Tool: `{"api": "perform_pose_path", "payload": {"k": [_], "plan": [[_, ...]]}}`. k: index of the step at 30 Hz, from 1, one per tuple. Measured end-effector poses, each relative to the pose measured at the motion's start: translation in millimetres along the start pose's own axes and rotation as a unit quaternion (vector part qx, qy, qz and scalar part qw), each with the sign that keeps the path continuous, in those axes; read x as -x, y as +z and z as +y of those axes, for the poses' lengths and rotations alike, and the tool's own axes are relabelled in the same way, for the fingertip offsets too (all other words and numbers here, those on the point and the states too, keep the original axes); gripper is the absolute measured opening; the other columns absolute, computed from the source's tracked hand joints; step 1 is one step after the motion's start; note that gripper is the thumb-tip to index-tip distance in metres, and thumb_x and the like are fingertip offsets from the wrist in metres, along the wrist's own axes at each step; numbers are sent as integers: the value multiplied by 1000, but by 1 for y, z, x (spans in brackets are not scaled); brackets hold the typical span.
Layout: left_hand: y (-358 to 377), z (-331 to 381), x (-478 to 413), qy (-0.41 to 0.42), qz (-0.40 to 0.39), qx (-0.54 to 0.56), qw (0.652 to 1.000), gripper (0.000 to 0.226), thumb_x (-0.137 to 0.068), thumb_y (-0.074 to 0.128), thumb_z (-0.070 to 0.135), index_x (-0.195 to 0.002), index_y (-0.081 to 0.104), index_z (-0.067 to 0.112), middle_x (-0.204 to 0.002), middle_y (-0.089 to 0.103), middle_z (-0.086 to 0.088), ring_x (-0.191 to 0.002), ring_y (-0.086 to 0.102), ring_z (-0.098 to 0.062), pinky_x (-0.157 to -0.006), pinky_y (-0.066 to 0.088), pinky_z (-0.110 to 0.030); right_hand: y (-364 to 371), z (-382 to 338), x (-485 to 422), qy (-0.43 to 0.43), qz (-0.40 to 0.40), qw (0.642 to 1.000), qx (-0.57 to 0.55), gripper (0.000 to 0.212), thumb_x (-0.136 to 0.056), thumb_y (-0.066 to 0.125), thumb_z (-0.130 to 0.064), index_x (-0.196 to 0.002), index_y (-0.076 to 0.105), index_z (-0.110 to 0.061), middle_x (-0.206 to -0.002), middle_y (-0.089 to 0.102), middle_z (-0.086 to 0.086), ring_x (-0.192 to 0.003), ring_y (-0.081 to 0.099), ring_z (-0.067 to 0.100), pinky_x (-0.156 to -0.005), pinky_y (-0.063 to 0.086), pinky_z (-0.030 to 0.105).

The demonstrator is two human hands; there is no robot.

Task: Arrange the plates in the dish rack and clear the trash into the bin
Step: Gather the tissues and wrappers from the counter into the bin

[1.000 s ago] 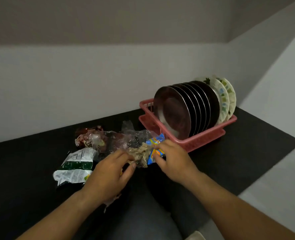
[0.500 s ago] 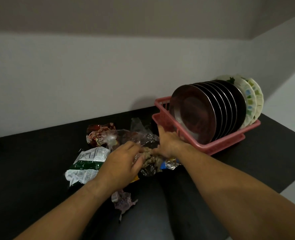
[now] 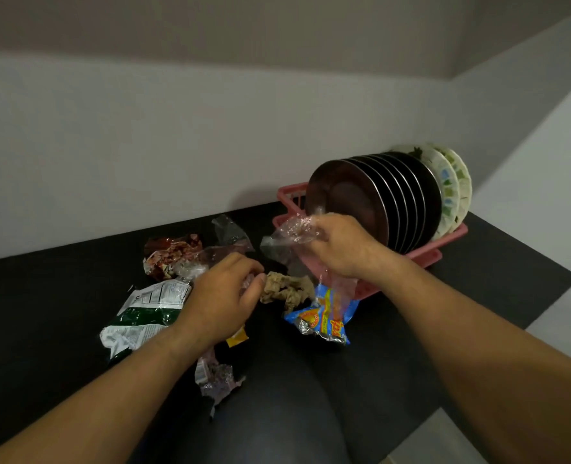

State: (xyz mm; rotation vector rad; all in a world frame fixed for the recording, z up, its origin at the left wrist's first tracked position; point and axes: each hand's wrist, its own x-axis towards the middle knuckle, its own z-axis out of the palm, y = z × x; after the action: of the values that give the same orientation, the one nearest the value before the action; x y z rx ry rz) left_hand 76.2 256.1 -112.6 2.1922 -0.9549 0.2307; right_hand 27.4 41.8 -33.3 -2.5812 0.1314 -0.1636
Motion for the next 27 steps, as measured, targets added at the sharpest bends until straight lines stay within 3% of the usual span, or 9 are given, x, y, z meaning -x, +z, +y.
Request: {"api": "perform_pose_path", "payload": {"k": [4,9,12,14,17,20,23,25,27], "plan": [[11,3,-2,3,-14,-3,1000,21,-94,54,34,-108,65,24,-101,56,12,-89,54,-3,-75,47,-25,-16,0,30,3,21,998,-58,41,-96,49,-3,-93,69,-39,-96,62,-21,-82,62,-8,-63,46,5],[28,6,-7,7,-39,-14,999,22,-95,54,31,-111,66,21,-106,59,6,-95,57,-12,-82,48,-31,-2,14,65,21,81,996,6,40,-89,43,12,-97,75,-11,-108,61,0,-95,60,12,-76,48,12],[36,10,-8,18,-54,-21,998,21,-95,53,29,-109,66,19,-105,59,4,-93,58,-14,-81,48,-32,11,28,82,39,57,997,20,20,-93,49,-3,-90,67,-12,-97,50,-3,-88,54,13,-68,40,14],[39,13,-8,24,-59,-20,998,21,-95,52,29,-108,66,19,-104,59,4,-92,58,-14,-79,47,-31,19,38,95,54,34,998,6,9,-90,60,-26,-83,57,-22,-93,44,-7,-82,49,7,-69,37,19],[44,18,-7,30,-73,-20,997,24,-95,50,33,-108,65,21,-104,57,6,-92,56,-11,-78,46,-30,31,54,110,75,107,991,-2,39,-79,70,-57,-69,51,-25,-85,44,-9,-74,47,2,-62,36,15],[50,25,-6,38,-89,-25,995,26,-96,48,33,-110,65,20,-105,57,5,-91,54,-11,-77,44,-27,49,68,122,75,243,967,-22,48,-84,76,-22,-56,37,-24,-77,41,-9,-67,46,2,-59,32,14],[56,31,-3,56,-96,-34,993,24,-97,49,29,-109,65,17,-106,58,1,-94,55,-15,-79,42,-27,65,81,130,98,284,952,-64,28,-83,70,0,-86,55,-24,-92,48,-10,-85,50,-11,-72,38,3],[60,35,-2,65,-96,-31,993,22,-97,51,26,-109,66,15,-106,60,-1,-97,56,-17,-83,44,-29,77,87,134,106,284,949,-84,40,-89,63,2,-122,57,-19,-111,49,-5,-99,49,-14,-82,34,-3],[63,38,0,70,-99,-28,992,21,-96,51,24,-108,66,15,-106,59,-1,-97,55,-17,-84,45,-33,88,97,137,100,259,958,-78,44,-94,58,-2,-137,51,-10,-132,45,4,-108,49,-6,-91,30,-2]]}}
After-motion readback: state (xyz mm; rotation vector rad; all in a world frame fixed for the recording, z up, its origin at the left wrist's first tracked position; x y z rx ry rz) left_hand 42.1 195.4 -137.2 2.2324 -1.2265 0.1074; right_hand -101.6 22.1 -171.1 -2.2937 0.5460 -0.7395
